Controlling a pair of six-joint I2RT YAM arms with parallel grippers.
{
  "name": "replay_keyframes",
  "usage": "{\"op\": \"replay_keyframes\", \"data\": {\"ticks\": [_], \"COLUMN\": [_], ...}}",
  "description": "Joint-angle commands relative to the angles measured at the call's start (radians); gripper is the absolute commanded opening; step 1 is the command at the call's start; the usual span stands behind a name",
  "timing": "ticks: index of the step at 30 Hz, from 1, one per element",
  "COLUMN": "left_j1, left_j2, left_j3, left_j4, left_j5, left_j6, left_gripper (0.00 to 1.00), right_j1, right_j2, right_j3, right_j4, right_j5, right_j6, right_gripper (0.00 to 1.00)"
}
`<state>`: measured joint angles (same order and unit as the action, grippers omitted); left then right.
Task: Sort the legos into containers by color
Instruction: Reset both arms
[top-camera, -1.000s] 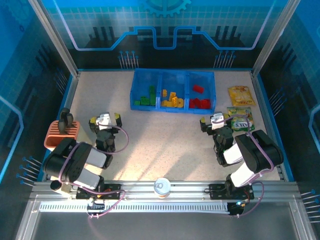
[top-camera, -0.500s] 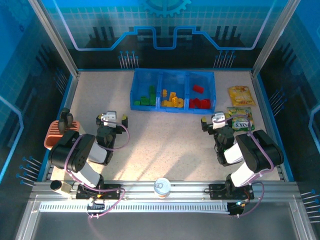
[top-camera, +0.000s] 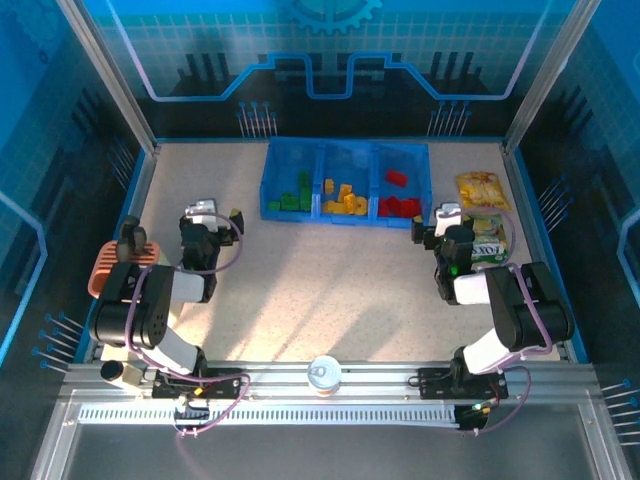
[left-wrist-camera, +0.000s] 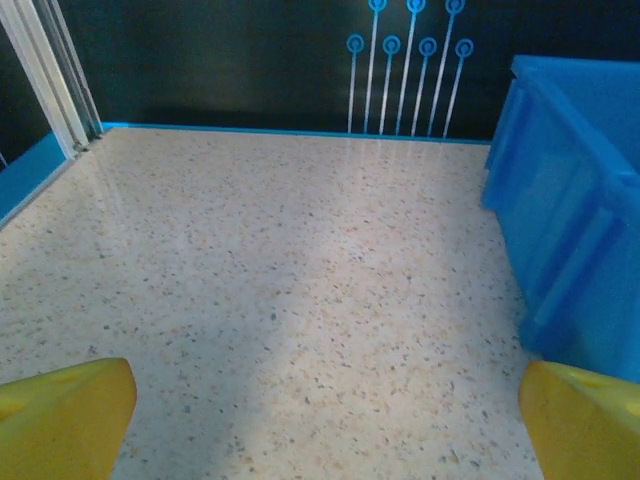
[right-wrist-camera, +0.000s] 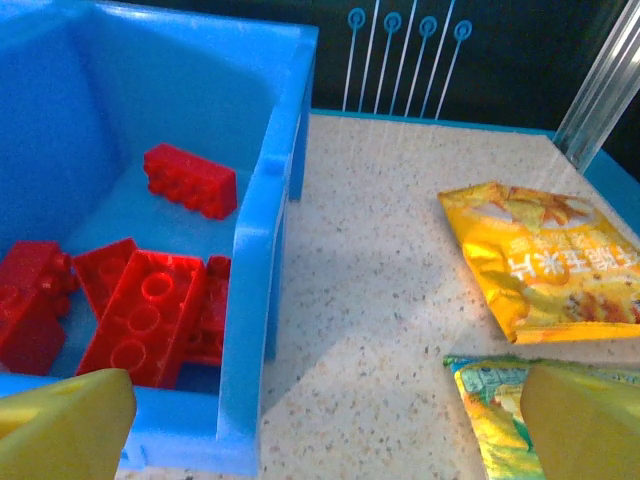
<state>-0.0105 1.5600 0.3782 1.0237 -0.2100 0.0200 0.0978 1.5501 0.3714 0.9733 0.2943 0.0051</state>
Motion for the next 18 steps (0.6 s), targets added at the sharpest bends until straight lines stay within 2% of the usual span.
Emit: {"op": "replay_keyframes", "data": {"ticks": [1,18], "left_j1": [-0.003,-0.013], "left_j2": [-0.009,-0.01], "left_j3": [0.002,0.005], "left_j4": [-0.096,-0.101], "left_j5": [0.071,0.081], "left_j6": [-0.028,-0.017], "left_gripper": [0.99,0.99], "right_j1": [0.009,0.014], "right_j2": [-0.008,-0.007], "right_j3": [0.004,0.004], "right_j4": [-0.034,-0.031], "right_j5": [-0.003,0.002], "right_j6": [0.014,0.009], "right_gripper": [1.0,1.0]}}
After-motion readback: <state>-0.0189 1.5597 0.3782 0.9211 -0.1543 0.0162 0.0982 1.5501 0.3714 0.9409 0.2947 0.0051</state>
